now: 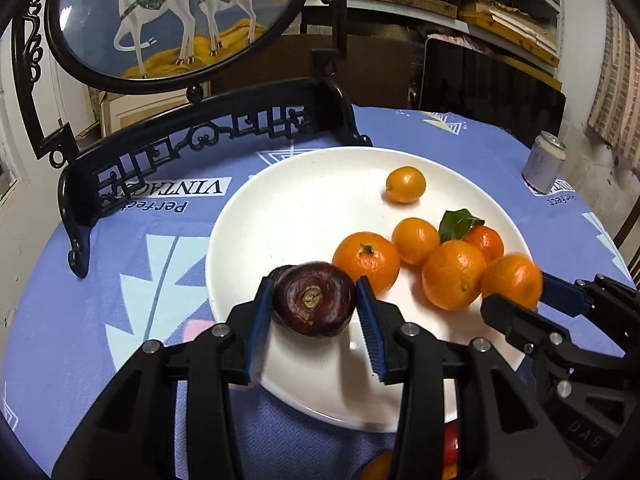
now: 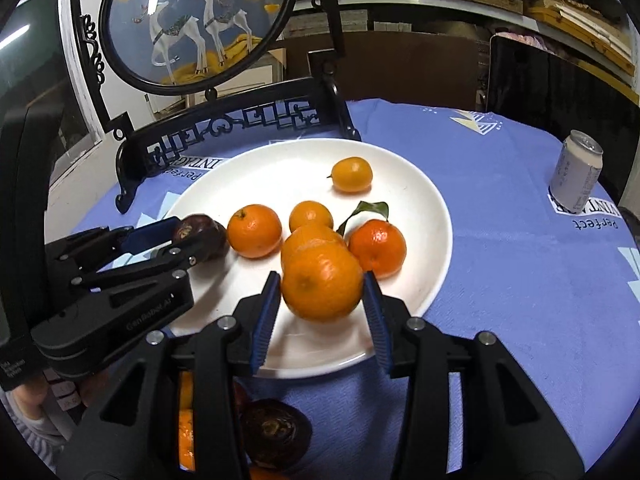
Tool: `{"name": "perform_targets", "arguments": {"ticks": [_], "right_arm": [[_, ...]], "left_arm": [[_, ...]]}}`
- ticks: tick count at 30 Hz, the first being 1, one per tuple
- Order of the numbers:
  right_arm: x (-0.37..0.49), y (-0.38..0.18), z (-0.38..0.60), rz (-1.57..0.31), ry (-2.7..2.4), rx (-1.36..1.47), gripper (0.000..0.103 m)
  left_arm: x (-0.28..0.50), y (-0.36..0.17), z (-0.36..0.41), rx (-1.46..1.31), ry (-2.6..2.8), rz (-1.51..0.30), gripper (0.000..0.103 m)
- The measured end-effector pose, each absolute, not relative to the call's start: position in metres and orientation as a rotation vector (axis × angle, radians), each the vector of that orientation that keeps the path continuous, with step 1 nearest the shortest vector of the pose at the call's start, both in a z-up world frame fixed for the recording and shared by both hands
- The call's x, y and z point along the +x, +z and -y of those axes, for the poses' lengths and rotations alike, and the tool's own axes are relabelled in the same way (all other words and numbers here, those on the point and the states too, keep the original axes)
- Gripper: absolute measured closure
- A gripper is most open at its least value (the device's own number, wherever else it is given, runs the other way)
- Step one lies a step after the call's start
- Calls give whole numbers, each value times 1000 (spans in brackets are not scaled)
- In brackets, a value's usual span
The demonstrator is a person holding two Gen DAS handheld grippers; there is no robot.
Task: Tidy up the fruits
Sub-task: 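Place the water chestnut and mandarin on the white plate, opening both grippers, then move both open grippers back toward the remaining fruit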
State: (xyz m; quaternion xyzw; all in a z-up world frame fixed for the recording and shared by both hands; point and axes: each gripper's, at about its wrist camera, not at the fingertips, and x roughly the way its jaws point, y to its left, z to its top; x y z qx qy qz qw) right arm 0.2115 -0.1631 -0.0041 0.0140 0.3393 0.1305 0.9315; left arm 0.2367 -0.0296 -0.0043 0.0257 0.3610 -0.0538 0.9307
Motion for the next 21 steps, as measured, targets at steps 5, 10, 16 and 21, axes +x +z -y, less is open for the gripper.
{"name": "perform_targets", "arguments": {"ticks": [5, 10, 16, 21], "right_arm": [[197, 16, 165, -627, 265, 13, 40], [168, 43, 183, -568, 278, 75, 30], [119, 42, 200, -569, 318, 133, 23], [88, 6, 194, -646, 331, 70, 23]], "left_arm": [[227, 4, 28, 69, -92, -696, 38], [200, 21, 17, 54, -97, -657, 37], [154, 17, 0, 11, -90, -652, 37], [116, 6, -8, 56, -36, -671, 37]]}}
